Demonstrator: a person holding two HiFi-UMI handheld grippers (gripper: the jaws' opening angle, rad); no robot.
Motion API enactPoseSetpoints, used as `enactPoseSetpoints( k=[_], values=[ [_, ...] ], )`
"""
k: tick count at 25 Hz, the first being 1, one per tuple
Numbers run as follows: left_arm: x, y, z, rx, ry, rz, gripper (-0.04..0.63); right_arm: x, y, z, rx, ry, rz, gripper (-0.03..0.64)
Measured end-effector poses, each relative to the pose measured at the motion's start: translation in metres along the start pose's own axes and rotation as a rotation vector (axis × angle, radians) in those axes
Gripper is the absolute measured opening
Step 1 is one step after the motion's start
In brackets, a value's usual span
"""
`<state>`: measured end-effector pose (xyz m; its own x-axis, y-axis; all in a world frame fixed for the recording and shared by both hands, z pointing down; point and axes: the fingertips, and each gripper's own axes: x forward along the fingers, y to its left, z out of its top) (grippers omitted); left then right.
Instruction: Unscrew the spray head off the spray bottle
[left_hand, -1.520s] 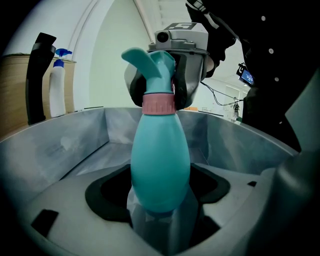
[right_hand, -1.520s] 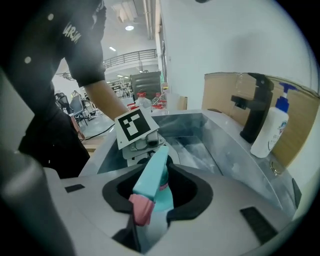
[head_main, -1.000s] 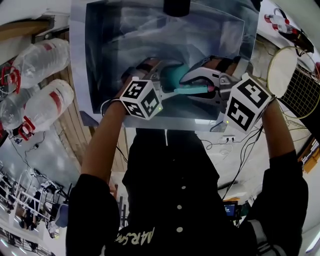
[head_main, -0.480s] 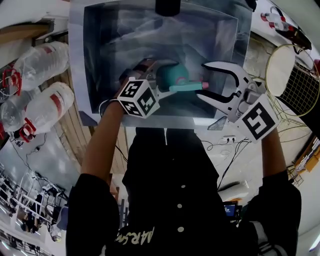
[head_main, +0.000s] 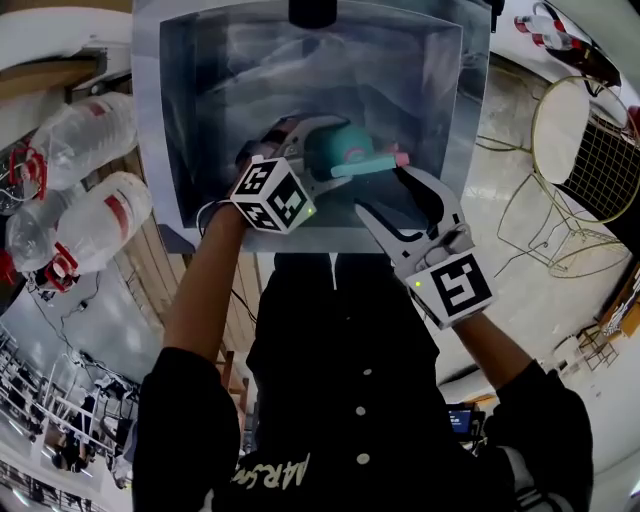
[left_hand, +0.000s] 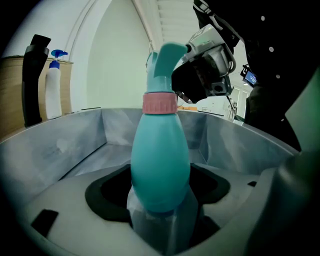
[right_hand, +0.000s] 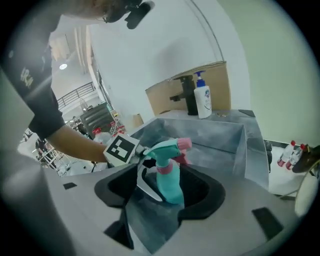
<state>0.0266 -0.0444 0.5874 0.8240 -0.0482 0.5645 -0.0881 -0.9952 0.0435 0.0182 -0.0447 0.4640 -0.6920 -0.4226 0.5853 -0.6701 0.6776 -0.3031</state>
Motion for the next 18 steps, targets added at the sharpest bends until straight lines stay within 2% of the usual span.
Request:
enactPoseSetpoints(
  k=[7, 14, 18],
  values=[
    [0.0, 0.001, 0.003, -0.01, 0.003, 0.014, 0.377, 0.019, 0.017, 0.003, -0.019, 0.027, -0.005, 0.285],
    [0.0, 0.002, 0.002, -0.019, 0.012, 0.024, 0.377, 0.026, 0.015, 0.004, -0.069, 0.031, -0.027, 0.288],
    [0.0, 0.003, 0.002, -0.013, 0.02, 0.027, 0.377, 0.032, 0.014, 0.009, -0.082, 0.035, -0.023, 0.33]
  ],
)
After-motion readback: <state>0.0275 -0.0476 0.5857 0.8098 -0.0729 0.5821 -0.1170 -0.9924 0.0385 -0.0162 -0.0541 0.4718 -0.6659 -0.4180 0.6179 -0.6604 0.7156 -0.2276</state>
